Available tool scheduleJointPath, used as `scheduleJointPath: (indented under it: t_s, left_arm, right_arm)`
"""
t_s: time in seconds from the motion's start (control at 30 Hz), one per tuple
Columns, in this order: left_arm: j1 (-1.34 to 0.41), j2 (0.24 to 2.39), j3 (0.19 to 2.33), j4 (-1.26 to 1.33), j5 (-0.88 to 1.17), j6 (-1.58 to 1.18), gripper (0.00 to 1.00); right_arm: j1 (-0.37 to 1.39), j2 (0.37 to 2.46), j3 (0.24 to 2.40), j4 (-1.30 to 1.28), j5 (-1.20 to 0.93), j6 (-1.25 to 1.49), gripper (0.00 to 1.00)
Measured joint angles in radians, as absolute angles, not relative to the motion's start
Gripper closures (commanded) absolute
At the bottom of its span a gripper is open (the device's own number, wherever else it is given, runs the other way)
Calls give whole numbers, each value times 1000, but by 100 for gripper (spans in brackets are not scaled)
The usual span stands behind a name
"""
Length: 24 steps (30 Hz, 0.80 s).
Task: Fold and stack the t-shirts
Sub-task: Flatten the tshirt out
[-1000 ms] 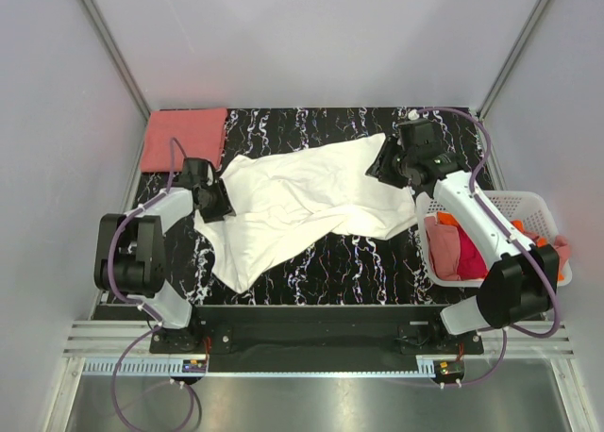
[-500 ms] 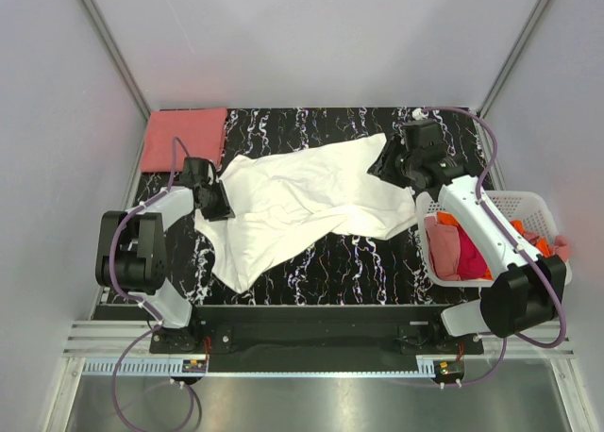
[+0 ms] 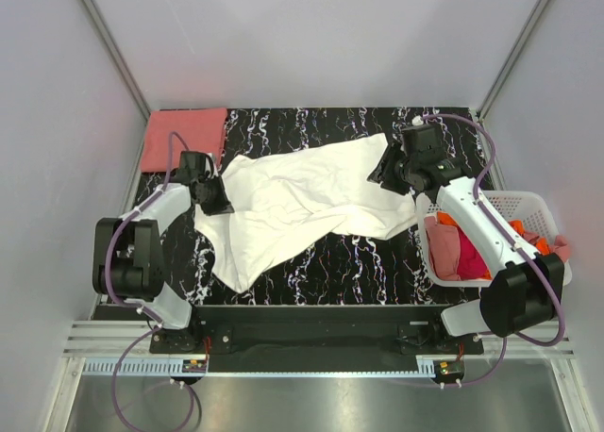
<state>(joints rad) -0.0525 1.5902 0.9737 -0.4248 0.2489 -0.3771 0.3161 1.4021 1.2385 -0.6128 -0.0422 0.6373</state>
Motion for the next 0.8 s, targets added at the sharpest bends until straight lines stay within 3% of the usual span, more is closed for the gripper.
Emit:
scheduleJointPath:
  t_s: [0.2, 0.57, 0.8]
  left_arm:
    - [-53, 1529, 1004, -500, 218, -373, 100]
    - [-45, 987, 1114, -569, -160, -353, 100]
    - [-38, 811, 1059, -516, -182, -344, 100]
  right_arm:
    - [316, 1405, 1229, -641, 4, 681, 49]
    - [317, 1618, 1287, -845, 131, 894, 50]
    - [329, 1668, 1328, -890, 148, 968, 50]
